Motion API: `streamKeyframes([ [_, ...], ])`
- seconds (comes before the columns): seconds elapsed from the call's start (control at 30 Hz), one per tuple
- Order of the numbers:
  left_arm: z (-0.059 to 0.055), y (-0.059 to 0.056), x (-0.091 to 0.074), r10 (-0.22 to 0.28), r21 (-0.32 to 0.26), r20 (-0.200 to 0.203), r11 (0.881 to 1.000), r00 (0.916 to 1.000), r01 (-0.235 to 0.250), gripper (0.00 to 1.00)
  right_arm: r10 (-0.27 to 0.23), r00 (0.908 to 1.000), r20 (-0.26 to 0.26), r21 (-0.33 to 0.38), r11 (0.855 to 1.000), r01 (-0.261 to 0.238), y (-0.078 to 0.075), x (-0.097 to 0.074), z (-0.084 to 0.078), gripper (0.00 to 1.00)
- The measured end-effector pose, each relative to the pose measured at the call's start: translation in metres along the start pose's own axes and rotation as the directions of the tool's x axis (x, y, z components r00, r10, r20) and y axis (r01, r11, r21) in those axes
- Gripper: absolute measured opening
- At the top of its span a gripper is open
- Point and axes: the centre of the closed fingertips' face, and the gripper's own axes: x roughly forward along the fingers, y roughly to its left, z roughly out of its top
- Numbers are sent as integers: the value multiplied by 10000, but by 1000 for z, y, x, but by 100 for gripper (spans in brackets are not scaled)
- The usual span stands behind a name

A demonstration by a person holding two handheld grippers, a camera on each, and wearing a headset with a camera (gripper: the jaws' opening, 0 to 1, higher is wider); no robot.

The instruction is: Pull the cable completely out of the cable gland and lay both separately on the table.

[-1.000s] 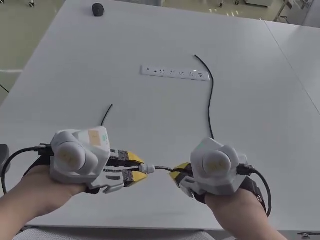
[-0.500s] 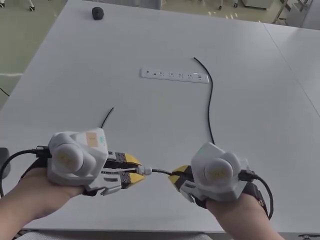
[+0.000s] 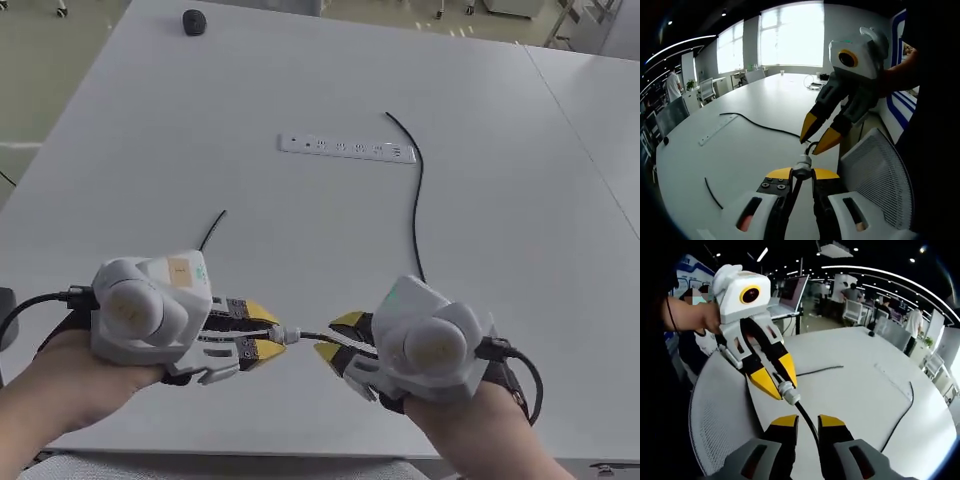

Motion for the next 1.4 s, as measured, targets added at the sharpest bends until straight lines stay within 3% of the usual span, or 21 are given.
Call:
streamKeyframes([
  [0.1,0,-1,0,-6,0,3,10000,10000,6,15,-55,9999,-138,-719,9974,45,4,6,4,11],
  [0.2,0,-1,-1,-8,-10,2,10000,10000,8,15,26,9997,-252,-968,9953,-51,8,9,5,8],
  [0.8,-3,2,0,10,-88,-57,10000,10000,-11,15,58,9988,-482,-1449,9894,-127,8,16,2,1],
  [1.17,-1,4,1,4,-112,40,9999,10000,-3,15,-47,9982,-602,-918,9958,-8,1,16,-4,0],
  [1.4,0,4,1,-9,-125,79,9999,10000,10,15,-257,9965,-799,-68,9997,252,-10,13,-16,0],
])
